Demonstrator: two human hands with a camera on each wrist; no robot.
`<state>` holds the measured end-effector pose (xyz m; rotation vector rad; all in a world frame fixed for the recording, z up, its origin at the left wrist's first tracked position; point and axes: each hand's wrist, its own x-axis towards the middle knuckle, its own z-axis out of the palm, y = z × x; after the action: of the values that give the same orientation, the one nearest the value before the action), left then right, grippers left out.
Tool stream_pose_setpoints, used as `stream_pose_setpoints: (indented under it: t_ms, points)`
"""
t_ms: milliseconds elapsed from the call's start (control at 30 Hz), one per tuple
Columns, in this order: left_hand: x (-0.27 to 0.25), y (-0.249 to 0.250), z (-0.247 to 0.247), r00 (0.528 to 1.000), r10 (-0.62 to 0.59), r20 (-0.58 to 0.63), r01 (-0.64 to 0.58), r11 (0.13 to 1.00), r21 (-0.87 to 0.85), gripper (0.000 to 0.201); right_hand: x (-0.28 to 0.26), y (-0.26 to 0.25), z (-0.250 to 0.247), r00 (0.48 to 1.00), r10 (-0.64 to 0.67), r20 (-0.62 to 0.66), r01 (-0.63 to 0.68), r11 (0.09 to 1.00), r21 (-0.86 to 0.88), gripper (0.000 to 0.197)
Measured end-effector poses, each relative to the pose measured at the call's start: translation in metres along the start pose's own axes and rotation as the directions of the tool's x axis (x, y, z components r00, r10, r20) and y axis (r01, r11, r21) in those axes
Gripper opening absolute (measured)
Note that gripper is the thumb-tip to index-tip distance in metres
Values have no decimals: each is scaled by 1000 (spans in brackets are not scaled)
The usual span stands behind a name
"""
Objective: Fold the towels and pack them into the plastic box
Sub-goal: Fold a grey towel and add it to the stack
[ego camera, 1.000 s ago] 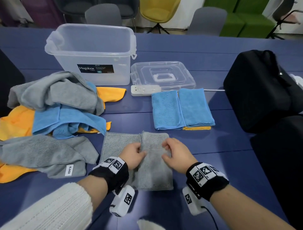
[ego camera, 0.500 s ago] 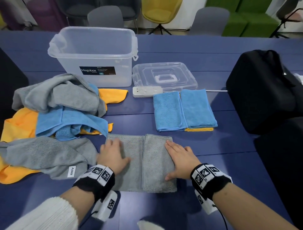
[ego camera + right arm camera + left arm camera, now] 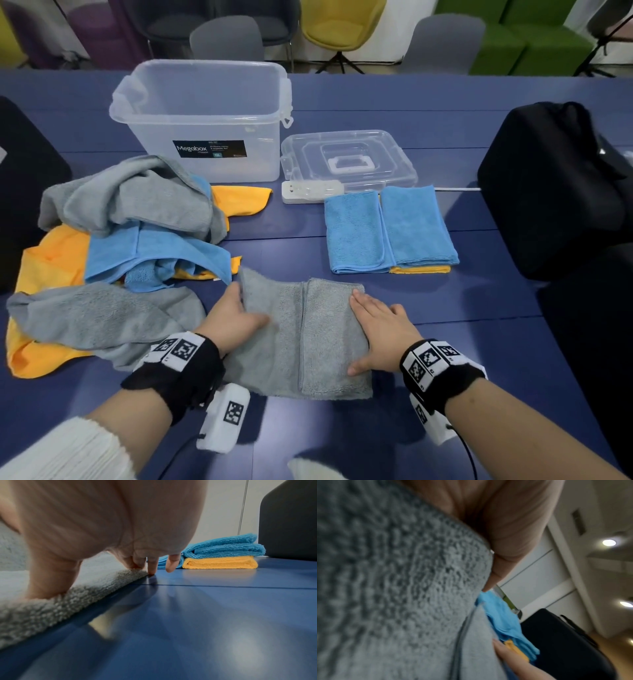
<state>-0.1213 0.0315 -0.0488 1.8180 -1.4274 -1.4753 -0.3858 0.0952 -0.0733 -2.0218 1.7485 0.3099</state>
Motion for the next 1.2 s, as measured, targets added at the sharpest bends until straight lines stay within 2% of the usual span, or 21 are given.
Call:
stream_pose_setpoints:
  t_ms: [100,300,500,800,900,967,1033,1100,1167,1200]
  points:
    - [-5,18,18,990,81,112,-88,995,56,52,0,0,0,1000,0,1,0,1000,-8,131]
    - [-6,37,76,970,50,237,-97,977,191,42,-2,-1,-2,1000,4,-17,-4,1000,-20,130]
    - [-5,42,121,977,22,212,-68,974,215,39,-1,-1,0,999,-4,-50,3,1000,-26,119]
    - [-9,40,135,970,73,232,-139,949,283,40,0,4,5,990,-40,-136,47,998,47,98]
    - [-9,37,137,969,67,237,-120,970,213,37,-4,11,7,986,-33,-162,65,979,193,85]
    - [-5,33,140,967,11,253,-32,996,78,33,-8,16,10,966,4,-260,105,910,402,58]
    - [-3,31,140,953,-44,301,61,997,-48,31,-12,16,12,922,150,-358,97,804,587,24]
    - [-3,32,134,928,-48,368,84,993,-83,34,-13,10,9,898,315,-309,-8,712,702,3]
    - [-6,33,121,908,5,420,24,998,-63,40,-12,4,8,906,365,-215,-106,686,720,25]
    - [-6,32,114,911,60,409,-62,998,-9,37,-11,2,7,915,365,-173,-144,695,705,35]
